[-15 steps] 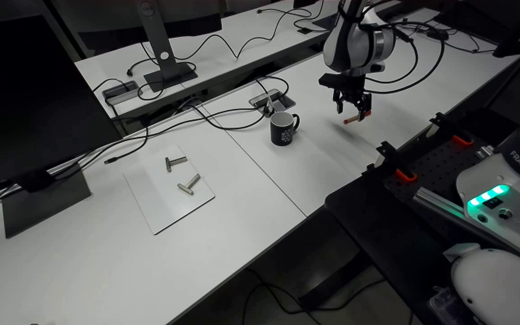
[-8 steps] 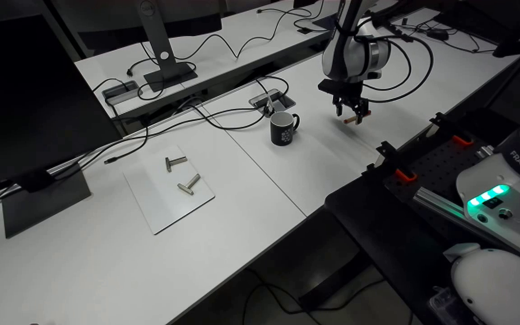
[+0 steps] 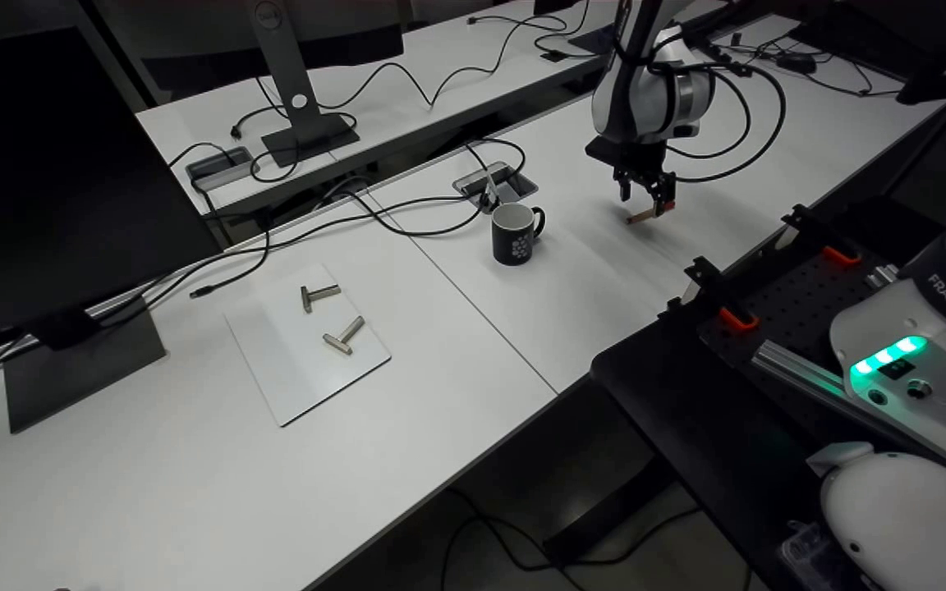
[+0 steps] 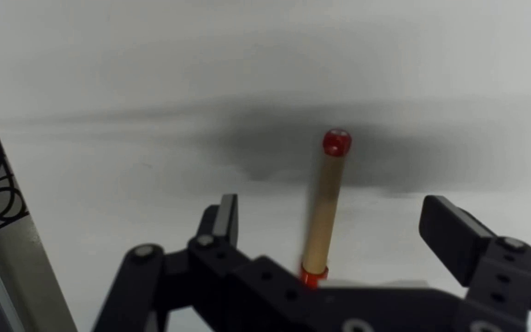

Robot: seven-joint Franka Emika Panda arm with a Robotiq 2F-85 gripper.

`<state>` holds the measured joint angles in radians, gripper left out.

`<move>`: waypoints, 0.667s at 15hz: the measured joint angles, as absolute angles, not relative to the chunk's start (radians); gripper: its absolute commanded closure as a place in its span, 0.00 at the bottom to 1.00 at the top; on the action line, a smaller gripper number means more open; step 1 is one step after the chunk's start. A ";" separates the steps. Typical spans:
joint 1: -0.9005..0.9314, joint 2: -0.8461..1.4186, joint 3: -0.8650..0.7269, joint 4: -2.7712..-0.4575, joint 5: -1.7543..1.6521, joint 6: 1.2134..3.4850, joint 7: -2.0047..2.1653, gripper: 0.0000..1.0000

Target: Put the sharpie in the mug

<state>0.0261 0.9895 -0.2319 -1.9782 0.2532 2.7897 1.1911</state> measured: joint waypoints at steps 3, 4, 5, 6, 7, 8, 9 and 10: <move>0.026 1.003 -0.237 -1.972 0.253 2.790 1.200 0.00; 0.026 1.009 -0.237 -1.972 0.253 2.790 1.202 0.00; 0.026 1.015 -0.237 -1.971 0.253 2.790 1.204 0.00; 0.026 1.022 -0.236 -1.971 0.254 2.790 1.205 0.00; 0.026 1.028 -0.235 -1.970 0.254 2.790 1.207 0.00; 0.025 1.034 -0.235 -1.970 0.254 2.790 1.209 0.00; 0.025 1.040 -0.234 -1.968 0.255 2.790 1.210 0.02; 0.025 1.045 -0.233 -1.966 0.255 2.790 1.212 0.26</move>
<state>0.0253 1.0455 -0.2328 -1.9658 0.2551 2.7897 1.2118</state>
